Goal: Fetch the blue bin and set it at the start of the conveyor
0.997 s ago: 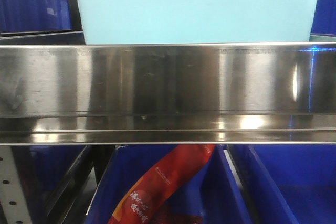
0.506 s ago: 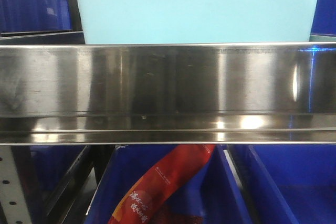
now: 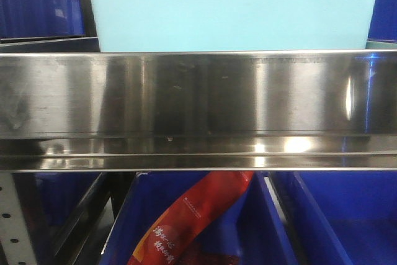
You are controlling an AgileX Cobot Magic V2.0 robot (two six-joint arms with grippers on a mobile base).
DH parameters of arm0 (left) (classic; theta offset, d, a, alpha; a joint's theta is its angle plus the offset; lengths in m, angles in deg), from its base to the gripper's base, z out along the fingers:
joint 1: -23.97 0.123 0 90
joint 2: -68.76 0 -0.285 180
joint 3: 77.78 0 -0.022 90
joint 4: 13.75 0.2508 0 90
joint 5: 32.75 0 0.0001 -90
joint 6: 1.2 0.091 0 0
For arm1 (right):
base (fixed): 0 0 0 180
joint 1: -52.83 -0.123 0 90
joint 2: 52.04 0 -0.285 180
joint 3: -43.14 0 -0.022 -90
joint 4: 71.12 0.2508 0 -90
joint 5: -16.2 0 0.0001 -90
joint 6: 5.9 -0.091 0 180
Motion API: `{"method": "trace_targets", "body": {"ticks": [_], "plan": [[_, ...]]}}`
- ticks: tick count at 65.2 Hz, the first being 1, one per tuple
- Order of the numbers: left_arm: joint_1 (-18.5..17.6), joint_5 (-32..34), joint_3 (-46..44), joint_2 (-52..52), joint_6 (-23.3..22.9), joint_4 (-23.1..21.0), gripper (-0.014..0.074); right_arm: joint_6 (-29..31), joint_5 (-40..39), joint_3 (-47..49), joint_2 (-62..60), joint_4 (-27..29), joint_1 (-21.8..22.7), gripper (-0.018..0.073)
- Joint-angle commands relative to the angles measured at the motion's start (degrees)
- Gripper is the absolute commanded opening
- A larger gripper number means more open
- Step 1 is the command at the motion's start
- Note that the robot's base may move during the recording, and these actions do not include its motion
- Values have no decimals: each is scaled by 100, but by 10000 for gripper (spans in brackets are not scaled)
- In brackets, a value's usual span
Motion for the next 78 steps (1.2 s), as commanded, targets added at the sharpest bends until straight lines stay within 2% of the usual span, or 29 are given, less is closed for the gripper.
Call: {"method": "trace_targets", "body": {"ticks": [1, 6, 10, 14, 17, 22, 26, 29, 35, 42, 48, 51, 55, 60, 72, 78], "plan": [[15, 356, -26, 18, 10, -36, -111, 47, -264, 48, -14, 108, -16, -162], [15, -26, -492, 18, 10, -17, -111, 47, 49, 592, -14, 108, -16, -162], [2, -704, -1020, 18, 10, 200, -108, 47, 752, 1096, -14, 108, -16, -158], [2, -1305, -1541, -85, 10, 426, -71, 47, 1459, 1651, 39, 97, -16, -113], [2, -1619, -1855, -230, 10, 540, -24, 47, 1796, 1966, 181, 97, -16, -38], [2, -2050, -2341, -553, 10, 569, 106, 47, 2133, 2393, 486, 97, -16, 120], [2, -2200, -2595, -853, 10, 569, 237, 47, 2119, 2583, 758, 97, -16, 300], [2, -2218, -2745, -1076, 10, 569, 335, 47, 2083, 2650, 929, 97, -16, 396], [2, -2218, -2893, -1458, 10, 569, 470, 47, 1876, 2651, 1245, 97, -16, 566], [-108, -2305, -3045, -1770, 10, 558, 514, 47, 1702, 2676, 1447, 97, -16, 566], [-586, -2350, -3223, -1943, 29, 558, 502, 47, 1813, 2788, 1619, 97, -16, 559], [-871, -2473, -3332, -2057, 184, 558, 493, 58, 1916, 2867, 1718, 97, -16, 559], [-1330, -2680, -3552, -2273, 399, 558, 483, 58, 2029, 2987, 1868, 97, -16, 559], [-1898, -2901, -3796, -2643, 400, 504, 474, 103, 2144, 3148, 2069, 97, -64, 559], [-3095, -2993, -4557, -3832, 400, 216, 473, 402, 2302, 3659, 2797, 97, -554, 559], [-3398, -3093, -5103, -4569, 400, 116, 473, 402, 2700, 4128, 3329, 97, -839, 559]]}}
